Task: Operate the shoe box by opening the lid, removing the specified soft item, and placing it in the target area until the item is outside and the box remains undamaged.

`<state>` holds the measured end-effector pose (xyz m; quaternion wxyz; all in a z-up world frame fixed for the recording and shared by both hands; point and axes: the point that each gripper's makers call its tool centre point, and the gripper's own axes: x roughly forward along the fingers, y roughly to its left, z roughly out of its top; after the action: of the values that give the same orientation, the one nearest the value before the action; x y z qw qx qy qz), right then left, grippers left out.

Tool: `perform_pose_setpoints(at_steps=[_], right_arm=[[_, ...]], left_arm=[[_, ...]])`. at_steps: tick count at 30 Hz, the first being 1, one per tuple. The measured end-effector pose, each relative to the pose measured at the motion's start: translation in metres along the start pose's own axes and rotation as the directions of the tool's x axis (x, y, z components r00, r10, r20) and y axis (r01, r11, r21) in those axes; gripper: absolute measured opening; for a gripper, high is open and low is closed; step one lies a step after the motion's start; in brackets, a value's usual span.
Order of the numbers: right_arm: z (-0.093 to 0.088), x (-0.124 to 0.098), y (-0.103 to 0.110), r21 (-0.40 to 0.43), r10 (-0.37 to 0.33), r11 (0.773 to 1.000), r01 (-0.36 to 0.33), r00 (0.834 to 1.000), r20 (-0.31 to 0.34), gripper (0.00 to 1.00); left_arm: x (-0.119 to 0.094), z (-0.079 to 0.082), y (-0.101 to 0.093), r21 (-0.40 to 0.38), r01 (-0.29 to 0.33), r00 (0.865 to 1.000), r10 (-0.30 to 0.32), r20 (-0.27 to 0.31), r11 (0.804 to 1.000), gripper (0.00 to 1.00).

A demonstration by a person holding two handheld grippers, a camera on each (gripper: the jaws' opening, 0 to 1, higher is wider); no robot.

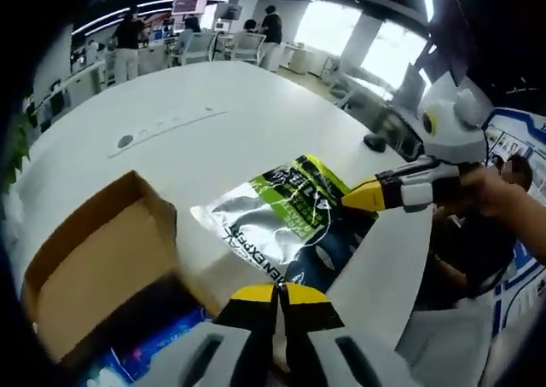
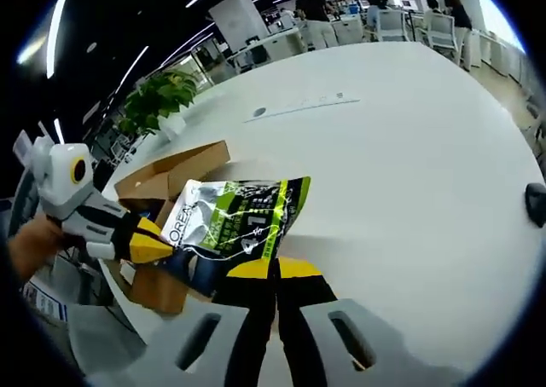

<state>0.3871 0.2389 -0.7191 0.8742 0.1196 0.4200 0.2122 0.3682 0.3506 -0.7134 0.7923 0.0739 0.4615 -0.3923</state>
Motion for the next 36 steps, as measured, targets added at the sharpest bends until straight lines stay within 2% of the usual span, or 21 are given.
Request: perform_pose_setpoints(at_steps=[8,15,19,29,33,36], right_arm=[[-0.003,0.013,-0.011,-0.016,-0.023,1.000,0.023,0.999,-0.023,0.00],[-0.004,0.023,-0.018,-0.033,-0.042,0.999,0.041,0.999,-0.031,0.00],[-0.006,0.028,-0.024,-0.061,-0.062,0.996,0.060,0.997,-0.040,0.00],[-0.014,0.042,-0.036,-0.058,-0.081,0.995,0.078,0.995,-0.056,0.00],[-0.016,0.045,-0.039,-0.064,-0.088,0.994,0.084,0.994,-0.064,0.00],[-0.018,0.046,-0.041,-0.071,-0.093,0.994,0.089,0.994,-0.065,0.00]], left_arm=[[0.016,-0.001,0.005,0.082,-0.021,0.995,0.029,-0.092,0.996,0.02],[0.032,-0.007,0.007,0.186,-0.029,0.981,0.064,-0.181,0.982,0.02],[0.039,-0.008,0.009,0.211,-0.033,0.979,0.074,-0.191,0.977,0.02],[0.052,-0.010,0.012,0.248,-0.023,0.972,0.079,-0.219,0.968,0.03],[0.055,-0.012,0.012,0.282,-0.024,0.969,0.092,-0.231,0.959,0.03],[0.057,-0.016,0.013,0.356,-0.029,0.961,0.124,-0.246,0.934,0.03]])
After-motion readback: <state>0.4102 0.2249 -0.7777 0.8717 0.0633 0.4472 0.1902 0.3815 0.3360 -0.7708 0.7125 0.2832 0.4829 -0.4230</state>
